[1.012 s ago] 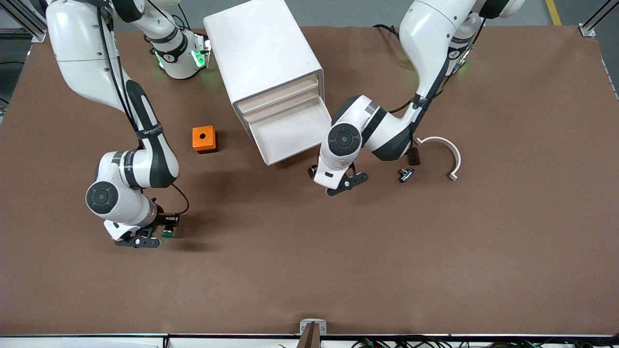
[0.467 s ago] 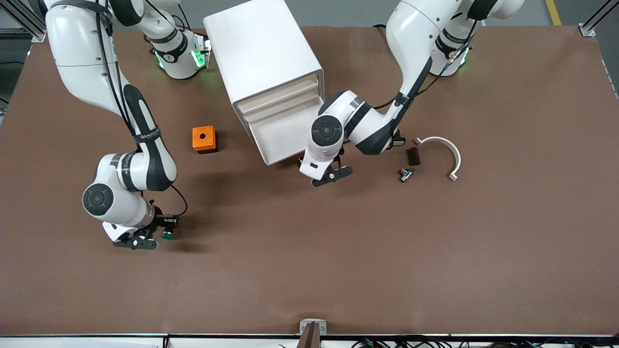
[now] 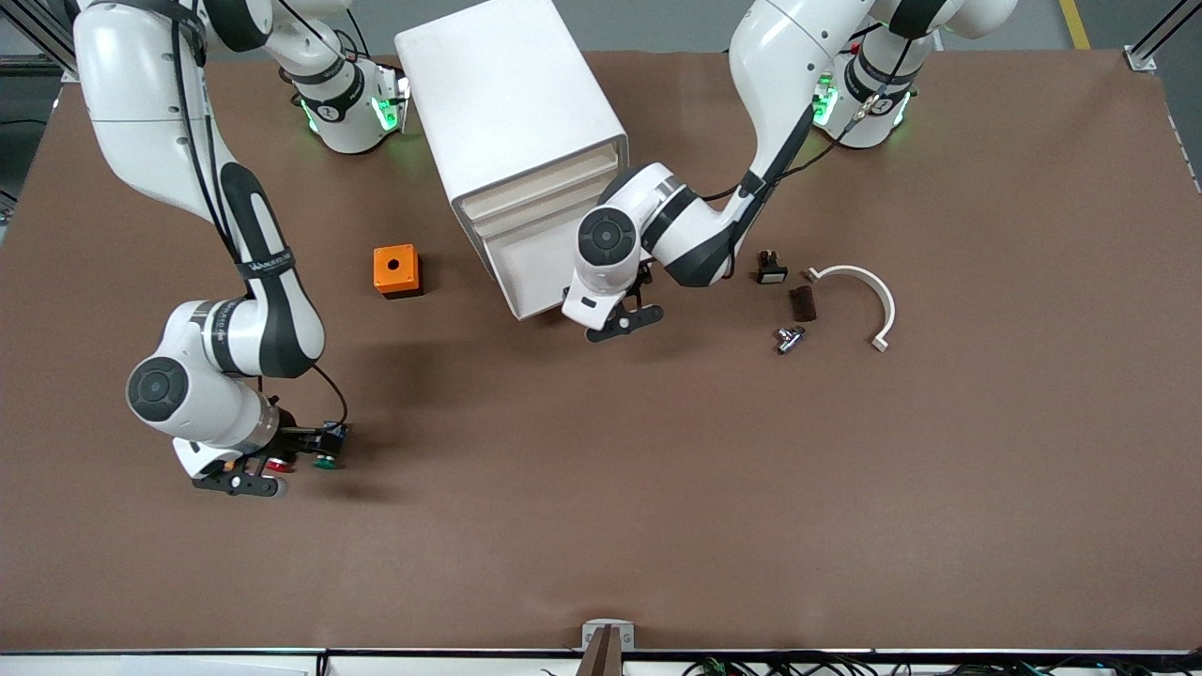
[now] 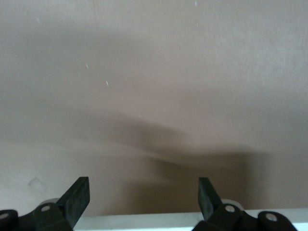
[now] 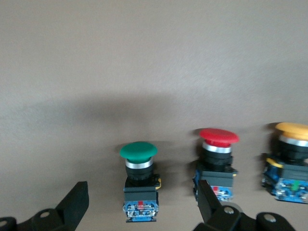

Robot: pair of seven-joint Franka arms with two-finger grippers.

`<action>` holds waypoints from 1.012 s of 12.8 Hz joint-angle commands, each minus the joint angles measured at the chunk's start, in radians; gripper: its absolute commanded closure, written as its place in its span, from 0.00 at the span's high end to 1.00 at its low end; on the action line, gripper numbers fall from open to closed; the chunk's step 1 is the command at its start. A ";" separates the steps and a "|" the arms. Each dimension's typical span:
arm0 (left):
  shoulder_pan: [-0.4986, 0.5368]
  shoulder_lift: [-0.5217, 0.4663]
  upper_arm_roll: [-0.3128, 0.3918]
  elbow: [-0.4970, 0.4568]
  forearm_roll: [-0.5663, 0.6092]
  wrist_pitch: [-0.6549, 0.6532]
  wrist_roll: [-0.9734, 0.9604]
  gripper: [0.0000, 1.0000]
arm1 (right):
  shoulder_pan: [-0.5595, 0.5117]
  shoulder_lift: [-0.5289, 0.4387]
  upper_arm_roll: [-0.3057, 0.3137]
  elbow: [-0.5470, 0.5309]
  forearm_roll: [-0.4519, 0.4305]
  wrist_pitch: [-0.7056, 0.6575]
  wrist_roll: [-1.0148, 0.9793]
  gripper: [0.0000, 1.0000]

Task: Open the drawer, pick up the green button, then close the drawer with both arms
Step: 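Push the drawer in with the left gripper while the right gripper releases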

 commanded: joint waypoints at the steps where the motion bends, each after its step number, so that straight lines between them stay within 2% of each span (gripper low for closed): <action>1: -0.002 -0.010 -0.046 -0.016 0.006 0.005 -0.066 0.99 | -0.043 -0.106 0.015 -0.010 0.017 -0.077 -0.022 1.00; 5: -0.009 -0.009 -0.112 -0.031 0.008 0.004 -0.146 0.99 | -0.092 -0.285 0.012 -0.030 0.004 -0.183 -0.036 1.00; 6: -0.016 -0.009 -0.120 -0.030 0.006 0.004 -0.164 0.99 | -0.098 -0.346 0.009 -0.067 -0.005 -0.188 -0.039 1.00; 9: -0.051 -0.009 -0.123 -0.033 0.006 0.004 -0.214 0.99 | -0.112 -0.517 0.009 -0.143 -0.091 -0.253 -0.034 1.00; 13: -0.073 -0.004 -0.123 -0.033 -0.017 0.005 -0.217 0.99 | -0.133 -0.661 0.012 -0.156 -0.091 -0.425 -0.021 1.00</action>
